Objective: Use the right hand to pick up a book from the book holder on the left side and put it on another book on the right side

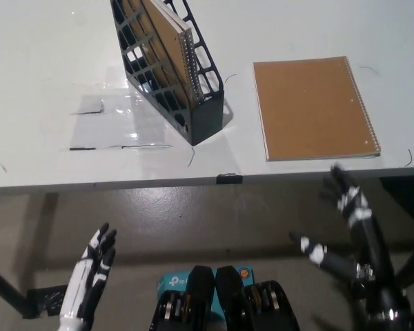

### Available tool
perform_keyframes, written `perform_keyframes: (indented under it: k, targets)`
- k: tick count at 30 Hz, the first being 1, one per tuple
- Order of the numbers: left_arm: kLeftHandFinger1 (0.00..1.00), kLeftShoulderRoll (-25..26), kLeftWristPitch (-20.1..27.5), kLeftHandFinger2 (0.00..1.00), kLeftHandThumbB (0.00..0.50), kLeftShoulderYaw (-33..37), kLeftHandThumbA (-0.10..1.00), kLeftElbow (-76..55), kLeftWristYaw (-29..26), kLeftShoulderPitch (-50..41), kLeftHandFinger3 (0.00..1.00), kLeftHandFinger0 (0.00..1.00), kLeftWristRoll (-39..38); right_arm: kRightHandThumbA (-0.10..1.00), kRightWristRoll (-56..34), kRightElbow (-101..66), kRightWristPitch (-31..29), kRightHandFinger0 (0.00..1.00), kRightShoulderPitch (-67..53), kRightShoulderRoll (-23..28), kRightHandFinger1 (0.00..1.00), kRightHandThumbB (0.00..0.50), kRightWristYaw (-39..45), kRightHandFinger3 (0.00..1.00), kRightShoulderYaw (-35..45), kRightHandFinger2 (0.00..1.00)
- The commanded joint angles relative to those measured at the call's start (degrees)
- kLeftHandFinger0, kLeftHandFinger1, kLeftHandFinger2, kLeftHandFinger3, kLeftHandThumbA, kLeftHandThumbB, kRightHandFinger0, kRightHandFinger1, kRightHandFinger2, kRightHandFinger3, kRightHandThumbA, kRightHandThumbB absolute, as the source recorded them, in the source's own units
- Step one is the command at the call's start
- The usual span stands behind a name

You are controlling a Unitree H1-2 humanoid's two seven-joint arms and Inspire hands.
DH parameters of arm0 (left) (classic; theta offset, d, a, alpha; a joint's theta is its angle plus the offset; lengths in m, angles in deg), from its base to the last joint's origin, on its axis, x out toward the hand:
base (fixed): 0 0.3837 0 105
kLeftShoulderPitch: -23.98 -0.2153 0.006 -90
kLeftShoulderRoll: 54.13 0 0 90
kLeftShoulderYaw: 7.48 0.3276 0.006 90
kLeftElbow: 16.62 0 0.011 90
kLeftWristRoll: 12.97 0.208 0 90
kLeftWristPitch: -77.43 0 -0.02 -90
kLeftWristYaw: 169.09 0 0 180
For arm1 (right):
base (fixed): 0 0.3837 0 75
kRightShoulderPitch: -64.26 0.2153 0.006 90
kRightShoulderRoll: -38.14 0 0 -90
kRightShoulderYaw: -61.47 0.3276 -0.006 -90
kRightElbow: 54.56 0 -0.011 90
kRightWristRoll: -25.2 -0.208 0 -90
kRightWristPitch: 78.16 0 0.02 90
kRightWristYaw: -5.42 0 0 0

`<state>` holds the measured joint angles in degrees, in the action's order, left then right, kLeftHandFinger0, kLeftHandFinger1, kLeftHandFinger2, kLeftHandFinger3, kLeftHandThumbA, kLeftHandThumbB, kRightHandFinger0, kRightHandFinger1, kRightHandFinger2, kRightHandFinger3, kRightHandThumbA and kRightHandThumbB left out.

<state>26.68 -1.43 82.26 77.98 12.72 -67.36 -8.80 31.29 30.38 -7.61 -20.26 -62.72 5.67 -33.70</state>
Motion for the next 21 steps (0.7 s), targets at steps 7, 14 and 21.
perform_keyframes:
  k: [7, 14, 21]
  targets:
    - [1.0, 0.0, 2.9, 1.0, 0.148, 0.0, 0.86, 4.1, -1.6, 5.8, 1.0, 1.0, 1.7, 0.87, 0.7, -0.3, 9.6, 0.96, 24.6, -3.9, 1.0, 0.286, 0.8, 1.0, -0.7, 1.0]
    - [1.0, 0.3, 5.2, 1.0, 0.167, 0.5, 0.84, 7.6, -0.9, 5.4, 1.0, 1.0, 1.6, 0.88, 2.6, 13.5, 11.1, 0.98, 36.9, -6.4, 1.0, 0.328, -0.4, 1.0, -1.3, 1.0]
    - [1.0, 1.0, 4.6, 1.0, 0.184, 1.3, 0.88, 7.6, -0.8, 5.4, 1.0, 1.0, 3.9, 0.88, 3.4, 25.1, 11.8, 1.0, 46.1, -9.1, 1.0, 0.298, -1.4, 1.0, -1.8, 1.0]
